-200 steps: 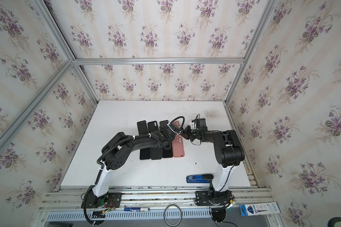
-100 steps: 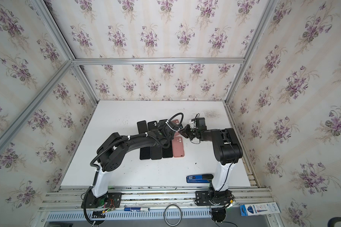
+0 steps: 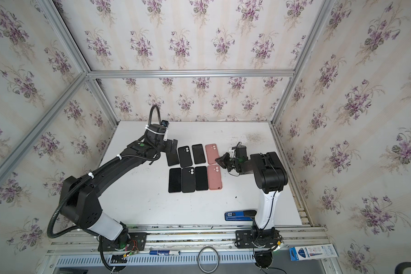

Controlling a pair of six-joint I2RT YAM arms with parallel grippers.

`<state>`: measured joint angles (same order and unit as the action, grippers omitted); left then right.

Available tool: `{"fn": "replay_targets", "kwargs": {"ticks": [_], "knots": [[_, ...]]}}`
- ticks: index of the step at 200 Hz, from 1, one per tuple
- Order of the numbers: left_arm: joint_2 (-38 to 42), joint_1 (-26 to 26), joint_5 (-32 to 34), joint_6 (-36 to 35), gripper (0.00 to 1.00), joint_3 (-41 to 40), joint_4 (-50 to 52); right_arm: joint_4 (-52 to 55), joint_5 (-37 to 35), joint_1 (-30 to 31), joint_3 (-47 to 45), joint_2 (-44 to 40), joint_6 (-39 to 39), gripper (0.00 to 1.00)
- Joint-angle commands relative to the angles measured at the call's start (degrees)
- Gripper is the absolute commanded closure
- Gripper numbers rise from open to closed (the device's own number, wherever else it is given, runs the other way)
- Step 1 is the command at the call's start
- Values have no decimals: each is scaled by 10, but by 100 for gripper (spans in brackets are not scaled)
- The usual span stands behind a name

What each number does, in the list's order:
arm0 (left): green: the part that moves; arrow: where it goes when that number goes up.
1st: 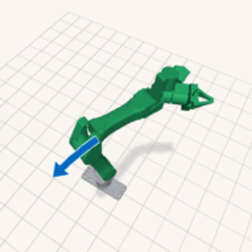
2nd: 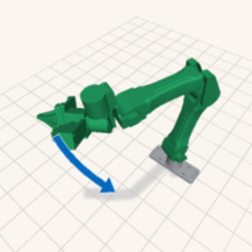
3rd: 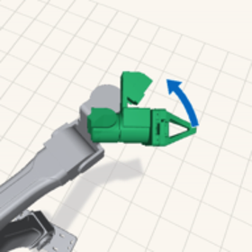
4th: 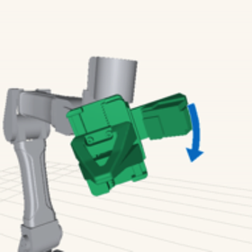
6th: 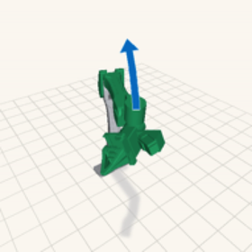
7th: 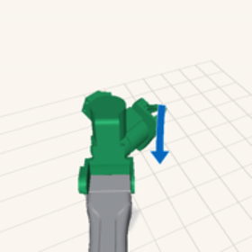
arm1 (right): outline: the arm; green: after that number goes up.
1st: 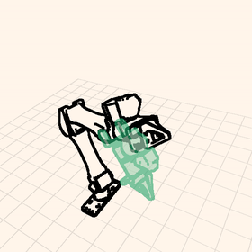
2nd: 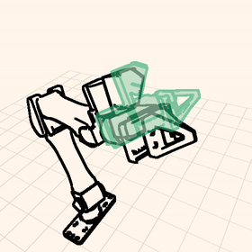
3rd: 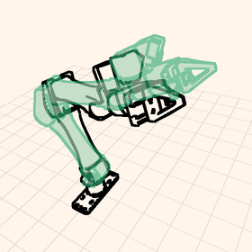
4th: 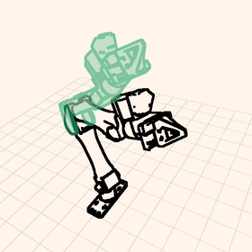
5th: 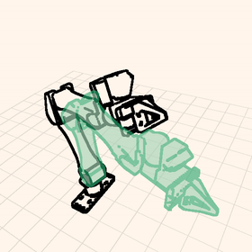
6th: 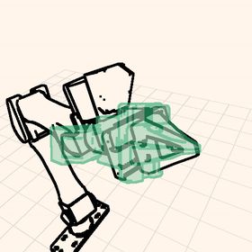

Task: Take the phone out of the phone case
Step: Place the phone case at the top-center of the table.

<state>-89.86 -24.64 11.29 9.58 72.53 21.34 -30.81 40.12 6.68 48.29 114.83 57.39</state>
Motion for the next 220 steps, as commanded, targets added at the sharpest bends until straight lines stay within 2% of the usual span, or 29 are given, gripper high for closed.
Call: {"fn": "replay_targets", "kwargs": {"ticks": [1,22,50,55,61,73,100,112,131,145,162,196,220], "knots": [[25,27,-68,89,1,-32,17,-54,-2,3,-2,8,26,95],[31,63,-65,112,1,-57,28,-39,1,8,3,2,16,85],[29,93,-64,127,2,-76,35,39,0,11,14,-17,-30,68],[28,94,-59,127,2,-77,35,49,2,12,14,-20,-35,65],[26,96,-50,126,2,-78,37,59,3,12,14,-23,-41,57],[20,102,-43,125,2,-79,39,83,2,11,14,-32,-53,50],[-10,105,-33,107,8,-61,55,140,-6,12,12,-60,-89,40],[-21,106,-27,106,8,-55,60,161,-10,11,9,-74,-105,32],[-24,108,-36,111,10,-52,60,199,-22,11,4,-104,-134,23],[-17,108,-47,112,11,-53,59,227,-33,10,3,-129,-157,11],[6,107,-56,106,11,-59,53,255,-51,10,2,-162,-185,2],[76,107,-43,85,6,-83,34,312,-90,10,6,-229,-244,1],[76,111,-20,84,9,-78,59,360,-104,10,19,-274,-282,1]]}}
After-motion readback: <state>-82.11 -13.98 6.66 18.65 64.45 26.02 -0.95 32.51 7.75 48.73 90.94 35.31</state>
